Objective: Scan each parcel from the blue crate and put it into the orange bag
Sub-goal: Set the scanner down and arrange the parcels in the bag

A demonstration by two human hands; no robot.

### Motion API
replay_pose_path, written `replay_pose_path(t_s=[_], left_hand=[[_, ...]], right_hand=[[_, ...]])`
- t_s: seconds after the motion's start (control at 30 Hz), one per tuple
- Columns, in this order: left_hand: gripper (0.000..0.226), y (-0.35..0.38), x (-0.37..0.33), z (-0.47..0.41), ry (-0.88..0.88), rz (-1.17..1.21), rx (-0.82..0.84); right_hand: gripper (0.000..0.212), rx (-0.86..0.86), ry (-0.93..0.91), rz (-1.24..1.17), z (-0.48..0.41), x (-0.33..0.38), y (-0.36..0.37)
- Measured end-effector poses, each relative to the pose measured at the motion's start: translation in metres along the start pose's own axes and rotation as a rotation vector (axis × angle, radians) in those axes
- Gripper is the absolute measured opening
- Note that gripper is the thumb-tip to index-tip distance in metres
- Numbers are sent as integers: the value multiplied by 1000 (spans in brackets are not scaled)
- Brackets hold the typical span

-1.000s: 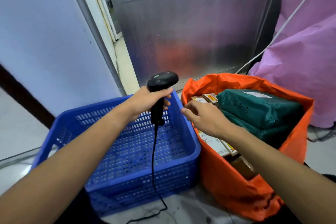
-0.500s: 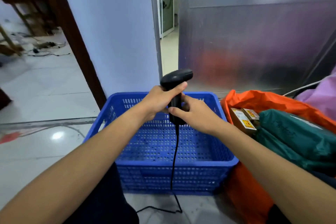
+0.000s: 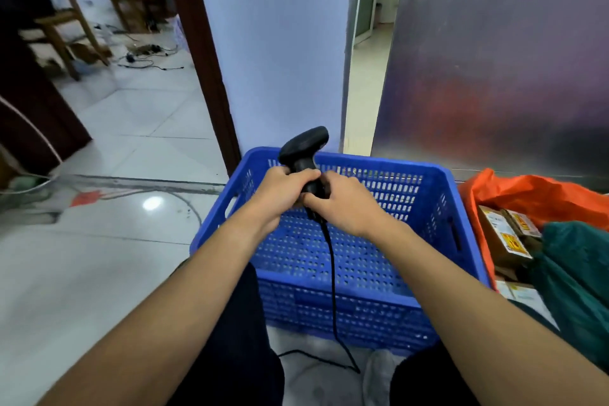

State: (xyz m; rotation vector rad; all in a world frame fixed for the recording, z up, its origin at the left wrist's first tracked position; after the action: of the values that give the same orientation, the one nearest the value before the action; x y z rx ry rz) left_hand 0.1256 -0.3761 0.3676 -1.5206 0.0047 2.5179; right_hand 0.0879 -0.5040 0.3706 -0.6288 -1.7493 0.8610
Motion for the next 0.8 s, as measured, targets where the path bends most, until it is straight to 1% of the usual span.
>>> replay_pose_path(t_s=[0.07, 0.1, 0.13, 0.17, 0.23, 0.33, 0.4, 0.57, 0.63, 0.7, 0.8], left_hand=[[8, -16, 5, -3, -33, 13, -64], [8, -30, 7, -2, -36, 46, -129], [9, -38, 7, 0, -31, 83, -174], [9, -53, 7, 6, -23, 141, -228], [6, -68, 10, 16, -10, 224, -282], [10, -99, 22, 36, 9, 252, -371], [11, -121, 32, 51, 13, 232, -385], [20, -171, 70, 85, -49, 154, -393], [25, -184, 84, 87, -77, 140, -390], [23, -196, 96, 82, -84, 157, -393], [22, -213, 106, 71, -75, 169, -386]], right_hand=[[41, 51, -40, 26, -13, 6, 16], [41, 68, -81, 37, -22, 14, 25], [41, 56, -115, 42, -28, 19, 28], [41, 46, -163, 31, -37, 30, 35], [40, 24, -198, -14, -45, 43, 44], [37, 47, -247, -109, -47, 69, 65], [40, 67, -292, -127, -44, 86, 79], [43, 218, -381, -121, -33, 125, 116], [42, 253, -376, -124, -31, 130, 131], [44, 284, -356, -169, -30, 132, 146], [56, 318, -304, -257, -35, 131, 163]])
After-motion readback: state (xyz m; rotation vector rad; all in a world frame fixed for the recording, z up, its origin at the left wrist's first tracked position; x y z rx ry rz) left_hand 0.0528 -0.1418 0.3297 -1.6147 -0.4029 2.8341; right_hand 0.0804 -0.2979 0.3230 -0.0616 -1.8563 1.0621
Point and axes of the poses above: each hand's wrist, its own z-axis away from the middle knuckle, its own y-axis out of the palm, x = y × z, the point moved 4 cm from there along -z, towards the middle knuckle, and after that the axes turned 15 degrees about -y, right-handed, at the moved point
